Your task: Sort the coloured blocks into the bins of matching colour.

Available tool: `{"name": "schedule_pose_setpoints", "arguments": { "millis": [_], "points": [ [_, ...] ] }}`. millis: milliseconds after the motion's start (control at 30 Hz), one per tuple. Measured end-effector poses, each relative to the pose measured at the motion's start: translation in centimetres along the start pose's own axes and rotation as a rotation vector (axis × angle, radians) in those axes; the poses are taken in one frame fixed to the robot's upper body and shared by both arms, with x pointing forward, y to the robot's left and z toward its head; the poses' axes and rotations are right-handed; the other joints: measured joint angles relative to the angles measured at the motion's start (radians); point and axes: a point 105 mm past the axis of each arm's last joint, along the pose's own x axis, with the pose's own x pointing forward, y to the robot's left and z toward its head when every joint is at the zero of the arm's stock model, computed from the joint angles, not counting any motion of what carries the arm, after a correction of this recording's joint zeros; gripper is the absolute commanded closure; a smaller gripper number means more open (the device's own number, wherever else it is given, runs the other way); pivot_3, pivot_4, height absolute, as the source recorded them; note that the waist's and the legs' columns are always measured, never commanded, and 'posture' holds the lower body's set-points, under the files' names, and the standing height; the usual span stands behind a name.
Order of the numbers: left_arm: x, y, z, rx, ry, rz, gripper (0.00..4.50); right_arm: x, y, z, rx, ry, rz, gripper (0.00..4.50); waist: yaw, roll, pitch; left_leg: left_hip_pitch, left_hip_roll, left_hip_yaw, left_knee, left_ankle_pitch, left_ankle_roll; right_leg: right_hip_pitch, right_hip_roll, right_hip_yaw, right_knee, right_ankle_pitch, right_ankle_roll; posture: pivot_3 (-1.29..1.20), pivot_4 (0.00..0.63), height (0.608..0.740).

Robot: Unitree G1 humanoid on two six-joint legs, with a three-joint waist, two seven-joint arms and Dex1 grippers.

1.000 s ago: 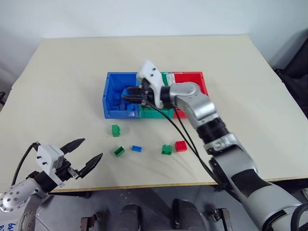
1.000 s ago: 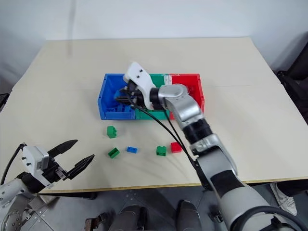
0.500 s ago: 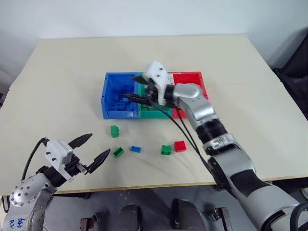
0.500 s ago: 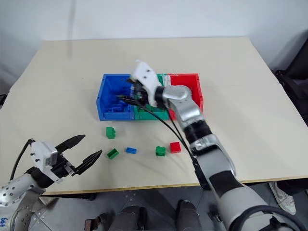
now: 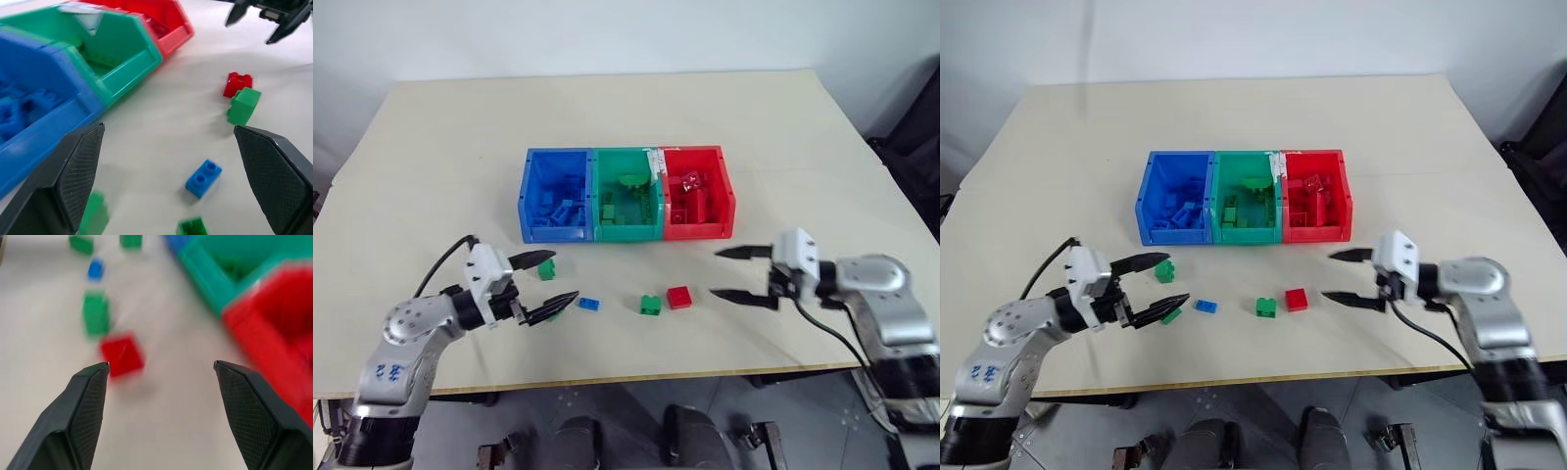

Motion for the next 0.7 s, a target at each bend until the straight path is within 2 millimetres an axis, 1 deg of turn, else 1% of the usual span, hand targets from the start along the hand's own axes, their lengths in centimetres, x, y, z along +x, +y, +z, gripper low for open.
{"name": "schedule_pose_setpoints", "arguments": {
  "millis": [100,167,233,300,367,433,500,567,633,700],
  "points": [
    [0.9,-0.6,0.6,0.046,-0.03,-0.064,0.0,-2.0,0.1,-1.3,0.017,0.052,-0.033,0.96,0.006,0.0,0.0,0.001,0.0,0.001,0.0,0.0,0.0,0.001,0.0,0.0,0.0,0.0,0.0,0.0,0.15,0.74],
    [1.2,-0.8,0.7,0.047,-0.059,-0.088,0.0,-2.1,0.2,-1.6,0.027,0.059,-0.028,0.96,0.007,0.0,0.0,0.001,0.0,0.001,0.001,0.0,0.0,0.0,0.0,0.001,0.0,0.0,0.0,0.0,0.15,0.74],
    [1.2,-0.9,0.6,0.042,-0.06,-0.102,0.0,-1.5,0.6,-1.4,0.031,0.06,0.007,0.96,0.009,0.0,0.0,0.001,0.001,0.001,0.001,0.0,0.0,0.0,0.0,0.001,0.001,0.0,0.0,0.0,0.15,0.74],
    [1.0,-1.0,0.6,0.036,-0.062,-0.113,0.0,-0.3,1.1,-1.0,0.038,0.052,0.052,0.96,0.011,0.0,0.0,0.001,0.001,0.001,0.001,0.0,0.0,0.0,0.0,0.001,0.001,0.0,0.0,0.0,0.15,0.74],
    [0.6,-1.2,0.5,0.021,-0.051,-0.13,0.0,2.1,1.4,0.1,0.043,0.007,0.099,0.96,0.009,0.0,0.0,0.001,0.001,0.001,0.002,0.0,0.0,0.0,0.0,0.001,0.001,0.0,0.0,0.0,0.15,0.74],
    [-0.3,-1.3,0.3,-0.014,-0.03,-0.135,0.0,4.1,1.6,1.0,0.026,-0.014,0.157,0.96,0.01,0.0,0.0,0.001,0.001,0.0,0.002,0.0,0.0,0.0,0.0,0.001,0.001,0.0,0.0,0.0,0.15,0.74],
    [-1.4,-1.0,0.0,-0.019,-0.004,-0.109,0.0,5.5,1.6,1.4,0.007,0.002,0.196,0.96,0.011,0.0,0.0,0.0,0.001,-0.001,0.002,0.0,0.0,0.0,0.0,0.001,0.001,0.0,0.0,0.0,0.15,0.74],
    [-2.3,-0.9,-0.2,-0.019,0.019,-0.089,0.0,6.6,1.6,1.4,-0.009,0.028,0.227,0.96,0.016,0.0,0.0,0.0,0.0,-0.002,0.002,0.0,0.0,0.0,-0.001,0.0,0.0,0.0,0.0,0.0,0.15,0.74],
    [-3.0,-0.9,-0.5,-0.02,0.034,-0.071,0.0,7.4,1.7,1.0,-0.015,0.067,0.256,0.96,0.02,0.0,0.0,-0.001,-0.001,-0.003,0.002,0.0,0.0,0.001,-0.001,0.0,0.0,0.0,0.0,0.0,0.15,0.74],
    [-3.9,-1.3,-0.9,-0.031,0.054,-0.055,0.0,7.9,1.8,-0.1,-0.015,0.121,0.293,1.37,0.018,0.0,0.0,-0.001,-0.001,-0.002,0.002,-0.001,0.001,0.001,-0.001,0.0,-0.001,0.0,0.0,0.0,0.15,0.74]
  ]
}}
